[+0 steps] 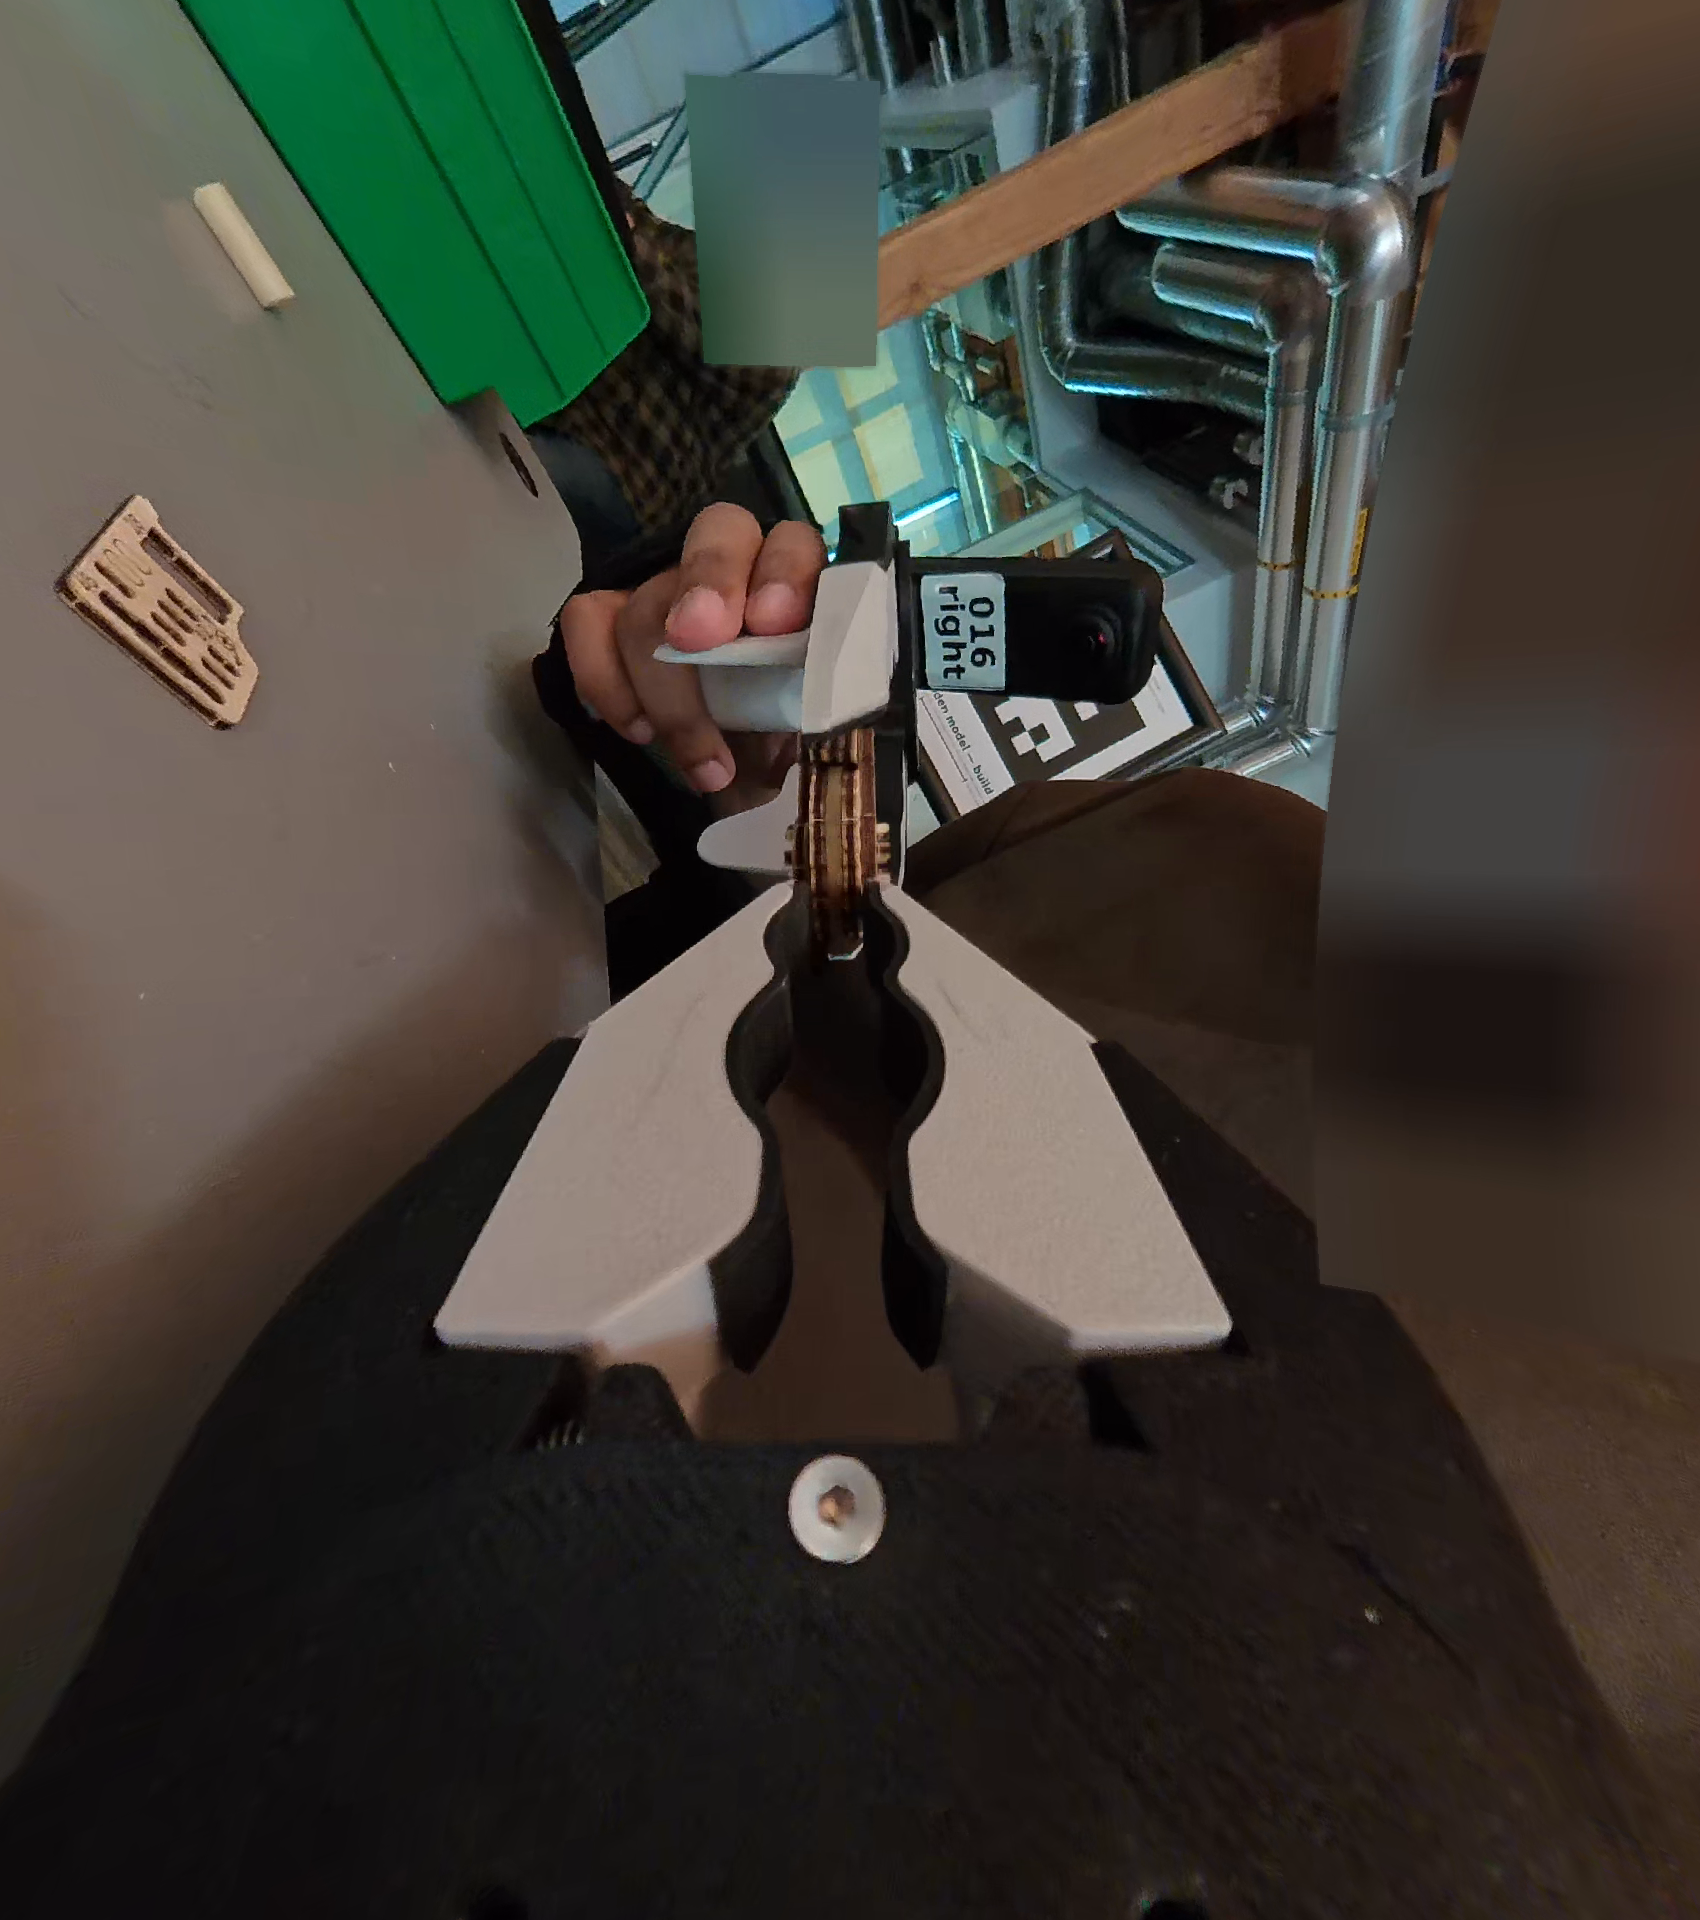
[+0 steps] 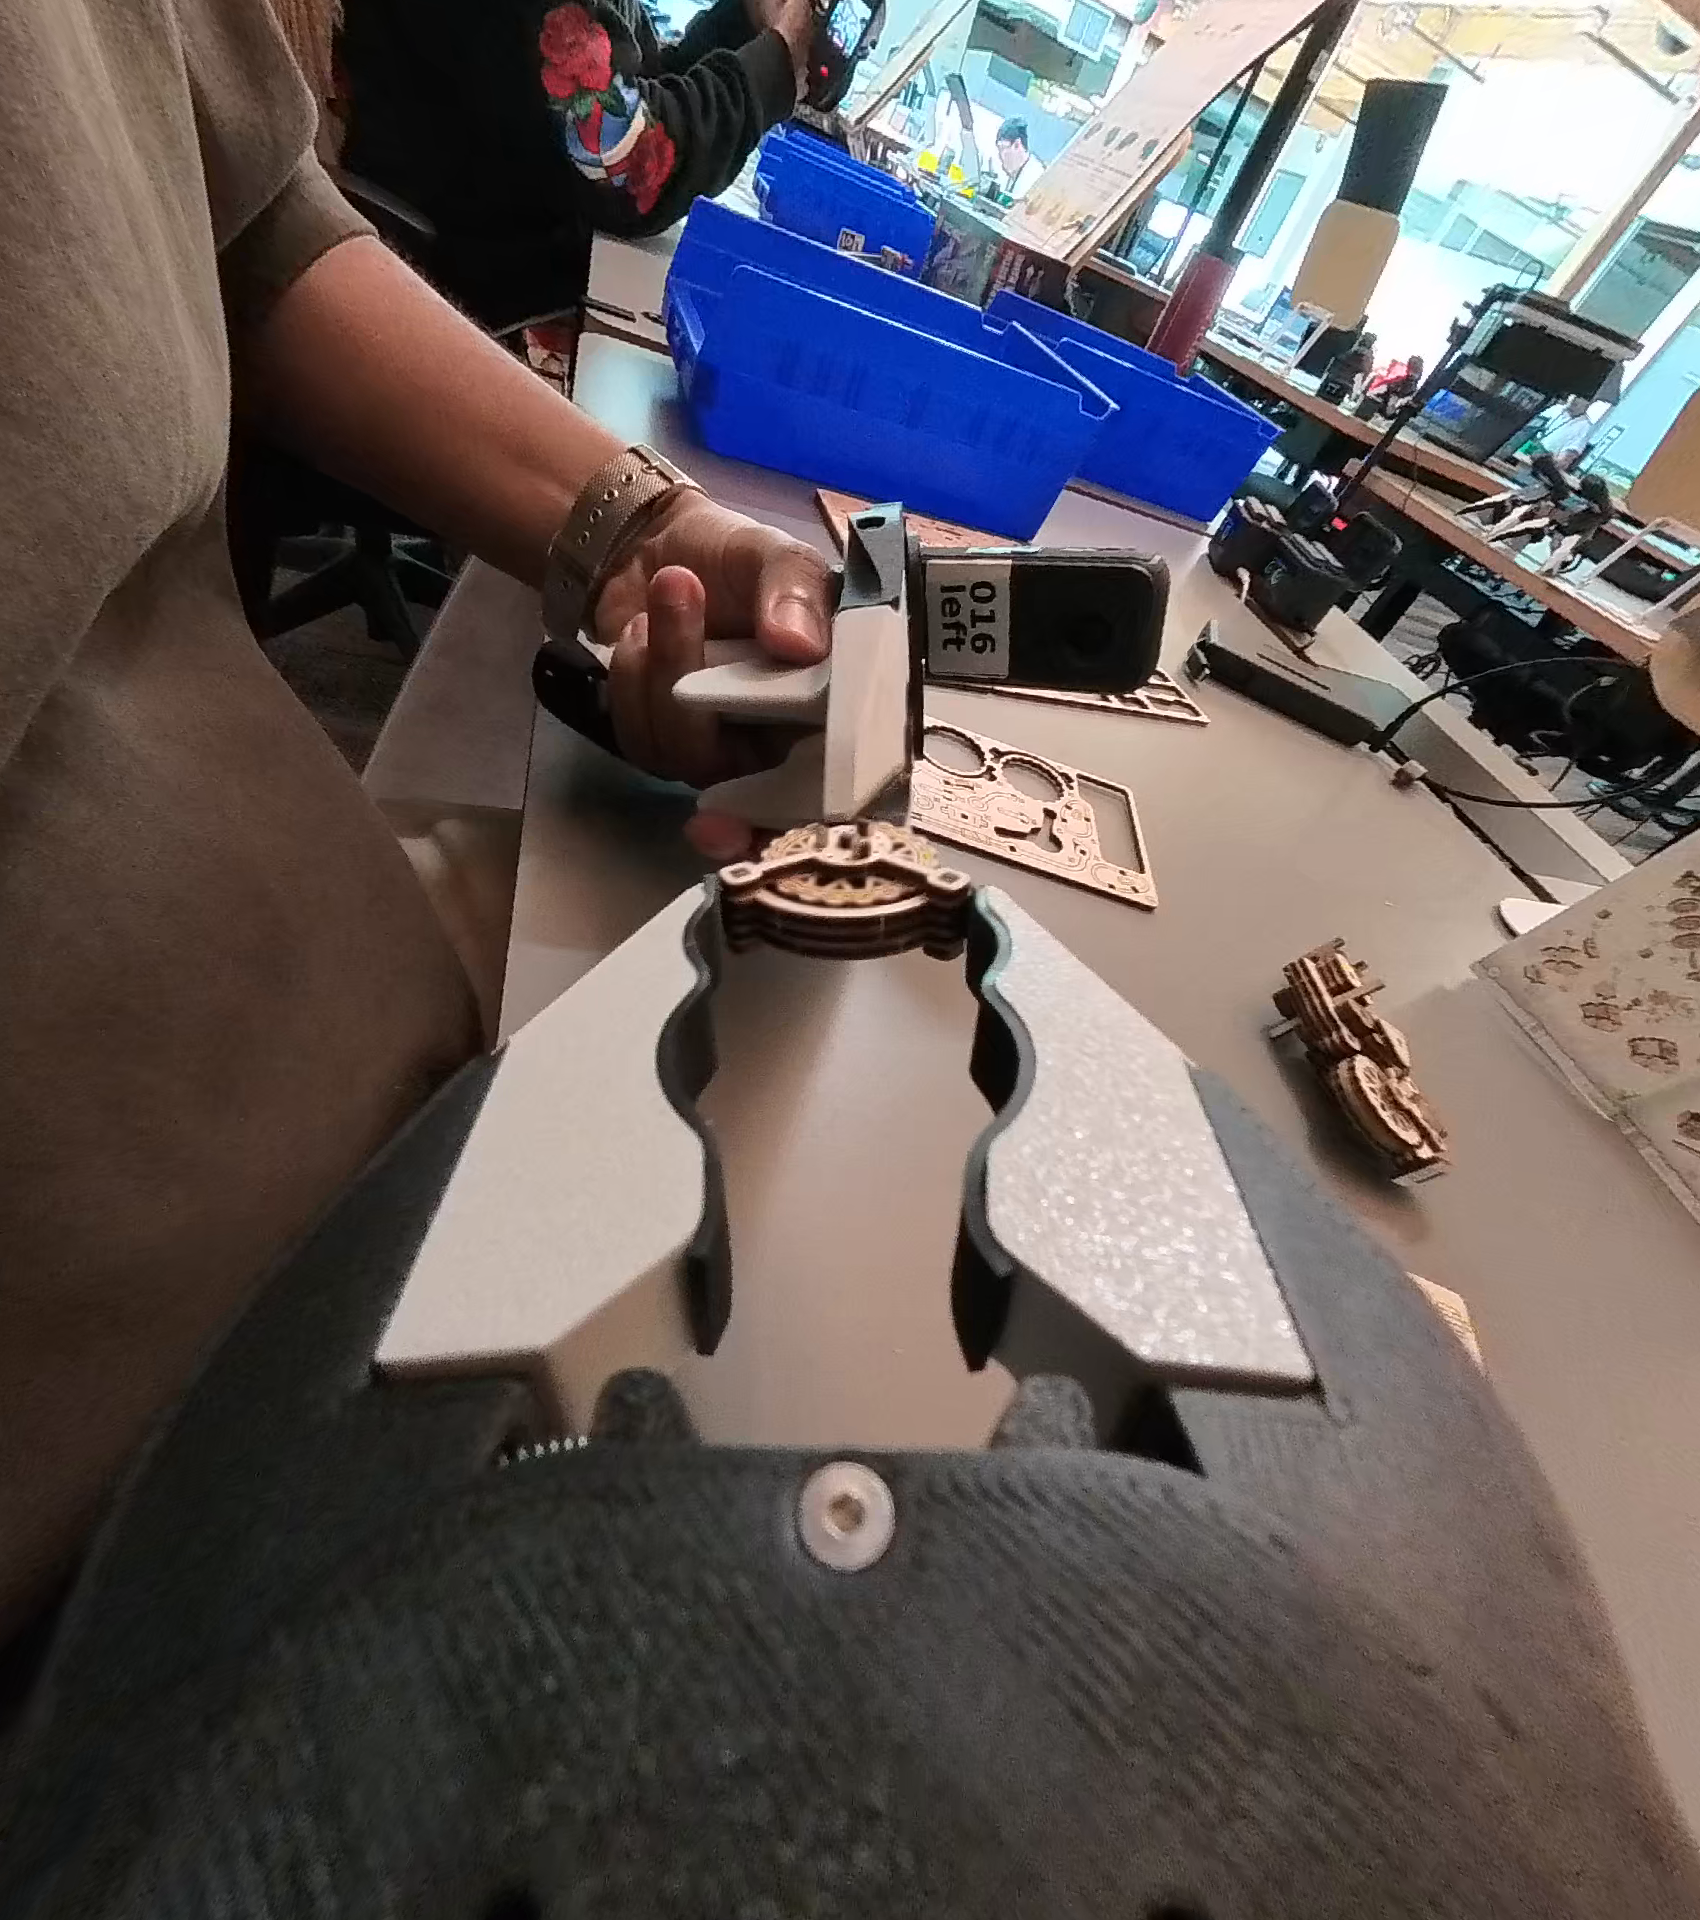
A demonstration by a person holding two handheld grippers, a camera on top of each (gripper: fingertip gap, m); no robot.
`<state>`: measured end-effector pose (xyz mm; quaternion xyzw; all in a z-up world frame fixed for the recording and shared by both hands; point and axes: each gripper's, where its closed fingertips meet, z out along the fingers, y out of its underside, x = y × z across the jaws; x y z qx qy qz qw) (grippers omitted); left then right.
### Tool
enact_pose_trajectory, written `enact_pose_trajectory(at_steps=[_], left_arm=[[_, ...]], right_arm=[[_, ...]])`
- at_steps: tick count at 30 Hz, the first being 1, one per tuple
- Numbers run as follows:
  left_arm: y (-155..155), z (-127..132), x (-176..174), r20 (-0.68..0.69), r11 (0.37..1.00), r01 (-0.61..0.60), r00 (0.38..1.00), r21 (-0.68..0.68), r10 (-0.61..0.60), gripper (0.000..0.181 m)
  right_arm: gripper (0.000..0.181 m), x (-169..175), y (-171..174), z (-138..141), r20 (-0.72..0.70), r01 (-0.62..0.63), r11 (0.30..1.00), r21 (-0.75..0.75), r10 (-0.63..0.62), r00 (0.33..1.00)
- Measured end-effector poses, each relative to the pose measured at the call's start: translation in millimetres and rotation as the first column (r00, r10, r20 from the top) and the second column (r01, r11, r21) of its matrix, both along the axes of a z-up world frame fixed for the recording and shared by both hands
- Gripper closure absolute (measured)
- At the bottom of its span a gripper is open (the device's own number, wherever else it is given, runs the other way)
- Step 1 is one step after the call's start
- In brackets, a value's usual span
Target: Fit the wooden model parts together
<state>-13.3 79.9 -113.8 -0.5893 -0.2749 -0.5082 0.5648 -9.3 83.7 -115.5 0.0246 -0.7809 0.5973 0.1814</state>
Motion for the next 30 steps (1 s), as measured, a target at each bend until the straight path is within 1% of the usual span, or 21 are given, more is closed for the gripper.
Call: enact_pose_trajectory(at_steps=[4,6,10,13,18,30], left_arm=[[0,-1,2,-0.013,1.0,0.008,1.0,-0.006,-0.008,0.174],[0,-3,-2,-0.023,1.0,-0.01,1.0,-0.017,0.01,0.17],[-2,0,-10,-0.026,0.999,-0.052,0.998,-0.004,0.052,0.169],[-2,0,-9,-0.027,0.999,-0.048,0.998,-0.003,0.048,0.169],[1,-1,-7,-0.037,0.998,-0.057,0.998,-0.009,0.057,0.175],[0,0,-8,-0.022,0.999,-0.053,0.998,-0.005,0.052,0.176]], right_arm=[[0.136,-3,0,1,0.003,0.003,1.0,-0.006,-0.003,1.0],[0.136,-3,0,2,0.007,0.001,1.0,-0.008,-0.001,1.0],[0.136,0,0,1,0.014,-0.008,1.0,-0.005,0.008,1.0],[0.136,1,0,-1,0.015,-0.012,1.0,0.0,0.012,1.0],[0.136,1,-1,-2,0.021,-0.017,1.0,0.006,0.017,1.0],[0.136,-4,1,1,-0.01,0.01,1.0,0.001,-0.01,1.0]])
